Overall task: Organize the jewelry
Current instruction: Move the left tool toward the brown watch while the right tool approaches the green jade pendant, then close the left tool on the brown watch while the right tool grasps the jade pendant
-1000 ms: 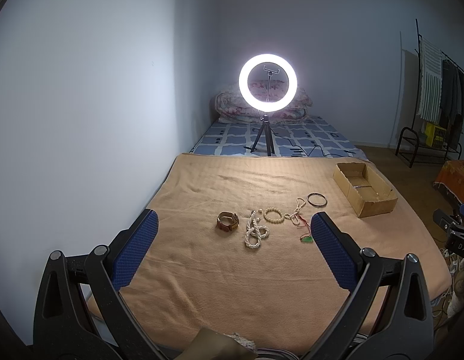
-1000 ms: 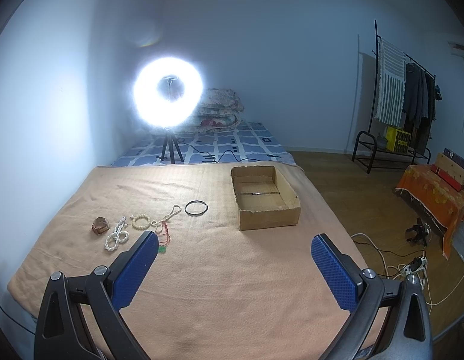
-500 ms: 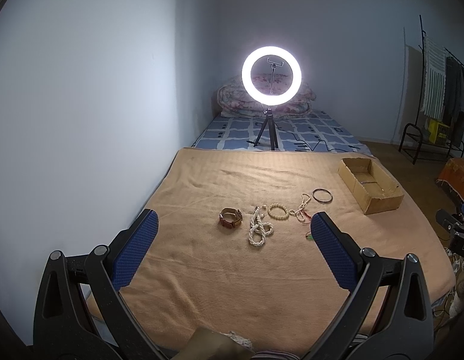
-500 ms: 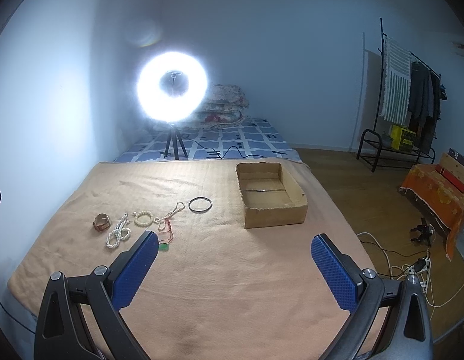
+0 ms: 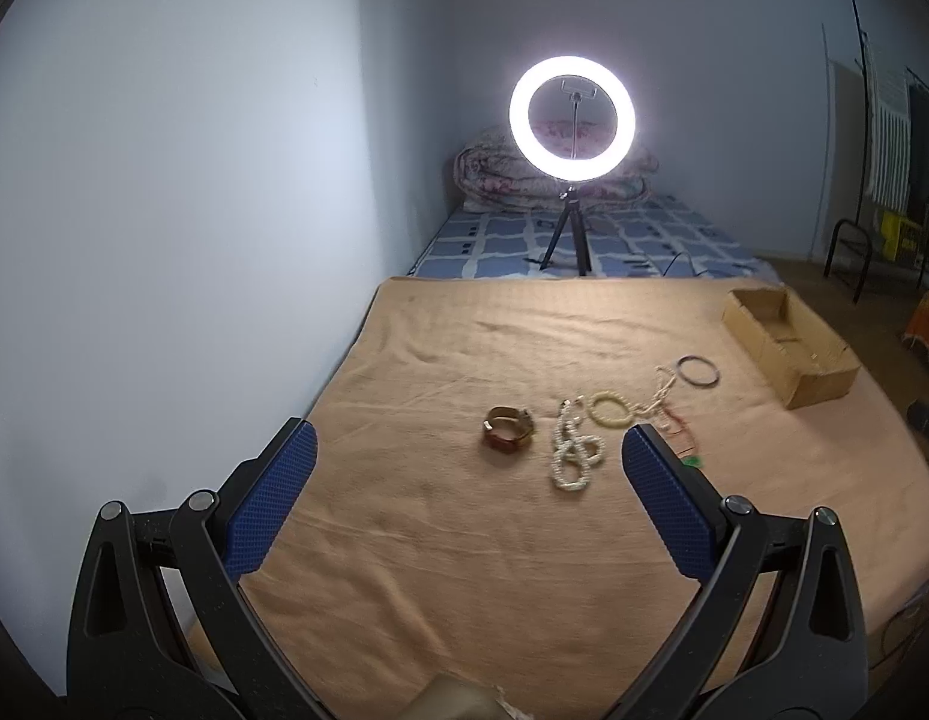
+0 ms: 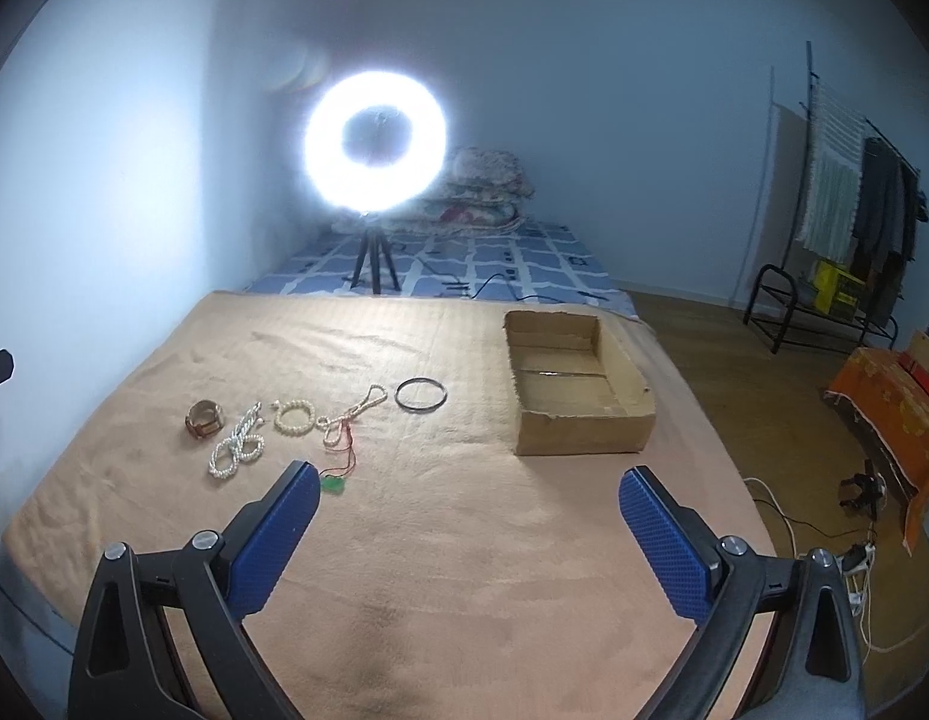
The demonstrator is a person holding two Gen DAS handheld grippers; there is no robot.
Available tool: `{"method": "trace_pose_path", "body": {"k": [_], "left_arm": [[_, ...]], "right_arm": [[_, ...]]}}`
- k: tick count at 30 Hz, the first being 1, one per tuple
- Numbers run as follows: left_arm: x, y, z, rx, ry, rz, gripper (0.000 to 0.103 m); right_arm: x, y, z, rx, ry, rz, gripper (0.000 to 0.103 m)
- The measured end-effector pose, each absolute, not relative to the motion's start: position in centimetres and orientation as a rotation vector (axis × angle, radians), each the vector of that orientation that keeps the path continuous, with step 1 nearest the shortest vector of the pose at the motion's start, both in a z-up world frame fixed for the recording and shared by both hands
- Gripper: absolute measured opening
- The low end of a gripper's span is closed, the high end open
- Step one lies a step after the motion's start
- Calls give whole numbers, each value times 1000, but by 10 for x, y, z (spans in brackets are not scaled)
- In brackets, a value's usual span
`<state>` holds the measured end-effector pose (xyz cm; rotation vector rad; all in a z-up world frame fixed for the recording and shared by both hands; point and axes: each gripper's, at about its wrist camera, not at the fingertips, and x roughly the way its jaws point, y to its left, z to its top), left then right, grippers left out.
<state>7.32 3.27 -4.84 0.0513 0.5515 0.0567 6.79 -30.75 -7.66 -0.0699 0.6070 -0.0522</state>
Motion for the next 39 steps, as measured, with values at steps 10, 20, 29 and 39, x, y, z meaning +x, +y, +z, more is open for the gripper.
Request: {"method": "trace_pose_path", "body": {"k": [10,20,29,39], "left_arm": [[122,69,-87,37,632,19,96],[179,81,-115,-56,721,-45,79],[222,86,-145,-147,807,-95,64],[262,89,-191,-253,928,-162,55]], "right_arm": [[115,-300,-106,-85,606,78,99],[178,-295,-146,-37,760,168,84],[224,-285,-181,-6,881,262,68],[259,-262,-236,79,1038,424,49]]}}
